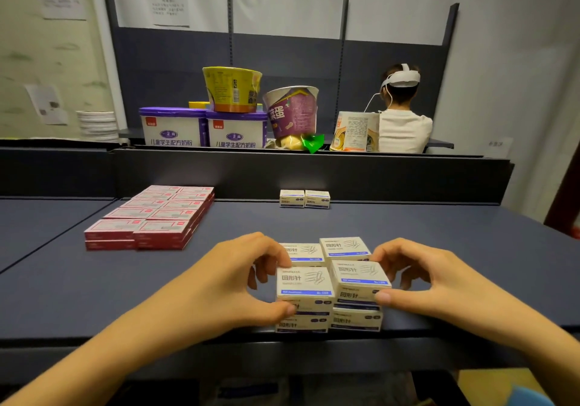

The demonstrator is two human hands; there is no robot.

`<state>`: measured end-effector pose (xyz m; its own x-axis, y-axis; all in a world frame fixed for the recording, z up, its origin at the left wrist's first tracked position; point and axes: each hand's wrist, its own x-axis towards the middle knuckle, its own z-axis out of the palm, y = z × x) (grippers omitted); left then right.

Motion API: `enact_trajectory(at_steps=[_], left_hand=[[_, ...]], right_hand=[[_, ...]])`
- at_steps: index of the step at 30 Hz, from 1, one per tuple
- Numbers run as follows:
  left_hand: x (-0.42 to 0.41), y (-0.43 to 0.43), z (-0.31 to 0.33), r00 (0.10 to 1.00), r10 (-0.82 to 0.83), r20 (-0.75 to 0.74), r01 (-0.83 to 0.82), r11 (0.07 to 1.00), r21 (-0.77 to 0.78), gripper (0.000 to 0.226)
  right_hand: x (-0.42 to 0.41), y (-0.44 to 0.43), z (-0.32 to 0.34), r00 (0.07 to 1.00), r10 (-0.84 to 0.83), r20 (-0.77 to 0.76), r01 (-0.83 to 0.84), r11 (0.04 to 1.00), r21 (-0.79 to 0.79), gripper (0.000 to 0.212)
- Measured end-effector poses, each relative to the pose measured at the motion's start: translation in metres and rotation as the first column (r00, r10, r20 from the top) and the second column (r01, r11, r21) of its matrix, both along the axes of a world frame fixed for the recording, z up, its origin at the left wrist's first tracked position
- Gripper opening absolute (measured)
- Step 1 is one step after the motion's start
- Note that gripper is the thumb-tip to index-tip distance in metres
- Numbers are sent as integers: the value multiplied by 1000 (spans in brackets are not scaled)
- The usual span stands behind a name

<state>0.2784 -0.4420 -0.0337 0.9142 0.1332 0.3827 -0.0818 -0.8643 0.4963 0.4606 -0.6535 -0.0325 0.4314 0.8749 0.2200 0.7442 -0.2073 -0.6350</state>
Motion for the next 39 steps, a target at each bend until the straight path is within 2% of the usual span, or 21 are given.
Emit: enact_trajectory(at_steps=[5,8,10,13,17,20,24,27,28,31,37,39], left_hand=[[10,13,36,995,-87,39,94,953,-286,34],[39,30,60,997,27,68,-9,966,-259,33],[70,44,70,997,79,-10,-79,977,-196,25],[120,67,63,984,93,-151,-115,983,-146,24],[158,91,34,964,154,-218,-181,977,-113,22],[169,104,14,950,168,-263,-208,969,-133,18],[172,114,-2,947,179,-268,-230,958,-170,27],[172,113,-6,952,210,-222,-254,947,-195,33],[172,113,-8,952,224,-209,-266,943,-202,36],[174,113,-14,950,263,-169,-294,935,-199,43],[182,116,-25,938,339,-77,-347,923,-167,43],[184,118,-27,935,350,-53,-353,921,-162,43]], right_hand=[[0,0,-4,999,-18,-26,19,1000,16,43],[-1,0,-4,999,-19,-30,20,999,36,43],[-2,0,-3,1000,-14,-28,16,999,49,42],[-4,0,-3,1000,-11,-22,13,998,67,40],[-4,-1,-3,1000,-13,-1,13,995,101,40],[0,-6,5,999,11,-40,-2,976,217,37],[12,-4,31,996,39,-83,-4,923,385,57],[26,16,51,997,26,-74,9,900,437,42],[34,26,56,998,3,-70,27,903,428,36],[62,65,62,996,-76,-45,87,935,343,35],[119,134,26,984,-167,58,165,985,41,35],[128,146,15,980,-192,52,193,981,-22,36]])
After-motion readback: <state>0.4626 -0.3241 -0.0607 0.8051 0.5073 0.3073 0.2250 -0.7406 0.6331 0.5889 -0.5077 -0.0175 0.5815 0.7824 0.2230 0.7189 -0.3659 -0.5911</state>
